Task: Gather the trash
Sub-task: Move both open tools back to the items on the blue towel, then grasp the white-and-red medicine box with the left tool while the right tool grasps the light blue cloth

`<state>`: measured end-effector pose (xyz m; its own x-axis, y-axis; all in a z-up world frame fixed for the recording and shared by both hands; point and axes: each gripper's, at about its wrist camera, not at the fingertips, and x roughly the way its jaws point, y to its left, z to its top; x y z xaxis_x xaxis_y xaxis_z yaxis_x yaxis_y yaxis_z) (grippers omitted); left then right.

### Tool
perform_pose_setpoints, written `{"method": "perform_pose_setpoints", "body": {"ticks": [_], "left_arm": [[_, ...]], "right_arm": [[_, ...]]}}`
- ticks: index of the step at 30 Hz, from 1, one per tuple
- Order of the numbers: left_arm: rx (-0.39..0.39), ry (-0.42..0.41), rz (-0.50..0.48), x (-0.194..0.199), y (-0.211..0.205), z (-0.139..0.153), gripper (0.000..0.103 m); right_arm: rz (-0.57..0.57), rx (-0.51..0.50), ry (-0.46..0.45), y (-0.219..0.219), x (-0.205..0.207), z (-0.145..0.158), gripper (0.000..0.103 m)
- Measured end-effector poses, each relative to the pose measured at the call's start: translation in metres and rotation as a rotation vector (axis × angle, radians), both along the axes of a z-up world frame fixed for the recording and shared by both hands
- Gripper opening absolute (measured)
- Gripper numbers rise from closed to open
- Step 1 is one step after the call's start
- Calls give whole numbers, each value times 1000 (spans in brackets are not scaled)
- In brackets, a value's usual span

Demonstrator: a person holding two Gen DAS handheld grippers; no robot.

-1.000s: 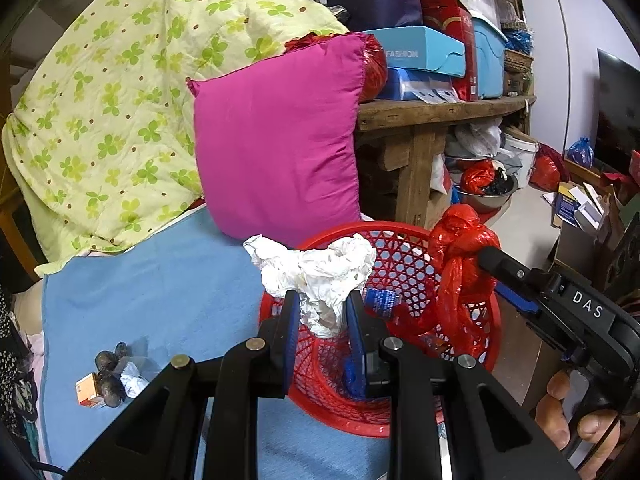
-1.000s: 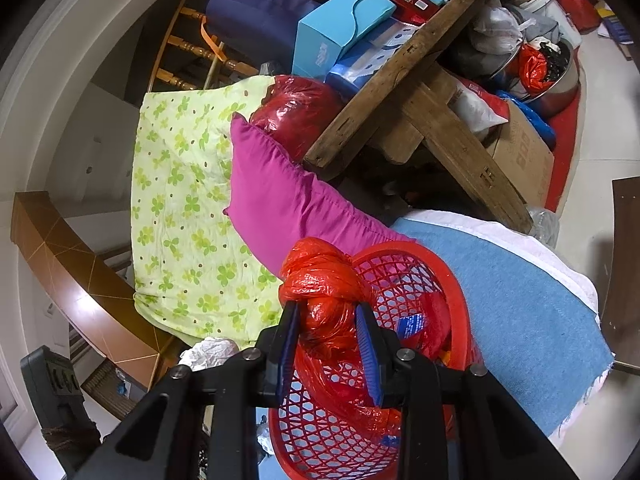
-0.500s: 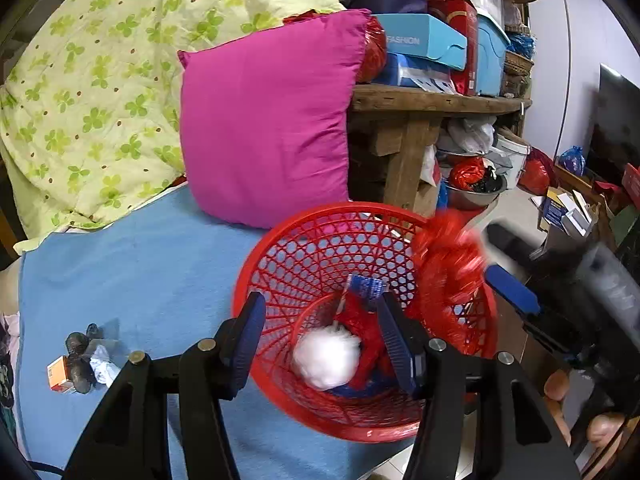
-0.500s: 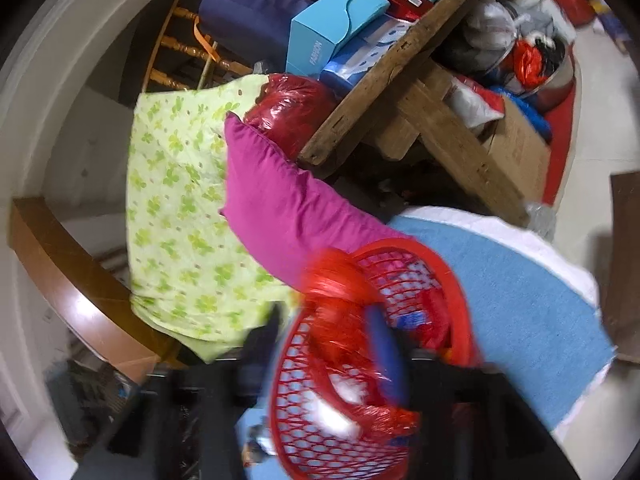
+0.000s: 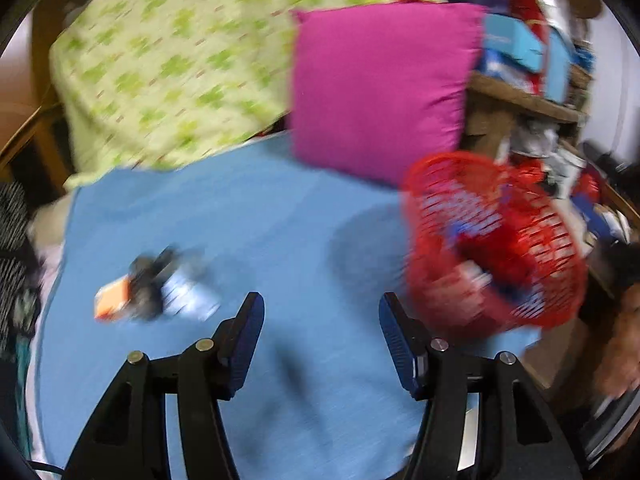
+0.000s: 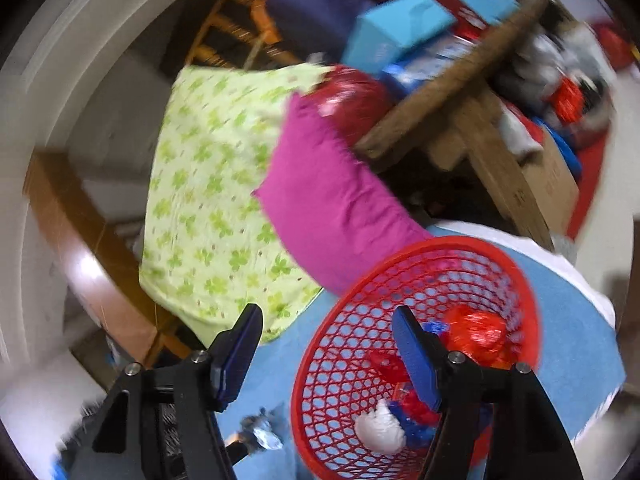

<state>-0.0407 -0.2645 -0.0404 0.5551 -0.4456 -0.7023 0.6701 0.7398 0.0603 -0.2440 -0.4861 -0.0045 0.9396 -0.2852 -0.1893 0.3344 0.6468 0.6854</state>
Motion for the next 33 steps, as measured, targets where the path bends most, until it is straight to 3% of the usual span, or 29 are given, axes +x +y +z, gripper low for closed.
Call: {"method": "perform_pose_setpoints", "body": {"ticks": [6,9,11,15,20,27,33], "left_arm": [[4,31,222,44,102,-14,61],[7,21,320,60,156,-19,61],[3,29,363,66,185,-23,61],[-7,47,432,74,232,-36,61],[-27,91,477,87,271,-56,61],[-28,98,493,109,291,-65,61],[12,84,402,148,277,-63,61]], "right_arm": [[51,-322,84,80,43,21,67],[90,-464,135,128,71,21,56],[137,-495,171,151,89,16,48],[241,-525,262,190,127,1,45],[412,-493,410,223,183,-30,45],[523,-476,550,235,251,-68,46],[551,-460,641,222,302,-100,46]]}}
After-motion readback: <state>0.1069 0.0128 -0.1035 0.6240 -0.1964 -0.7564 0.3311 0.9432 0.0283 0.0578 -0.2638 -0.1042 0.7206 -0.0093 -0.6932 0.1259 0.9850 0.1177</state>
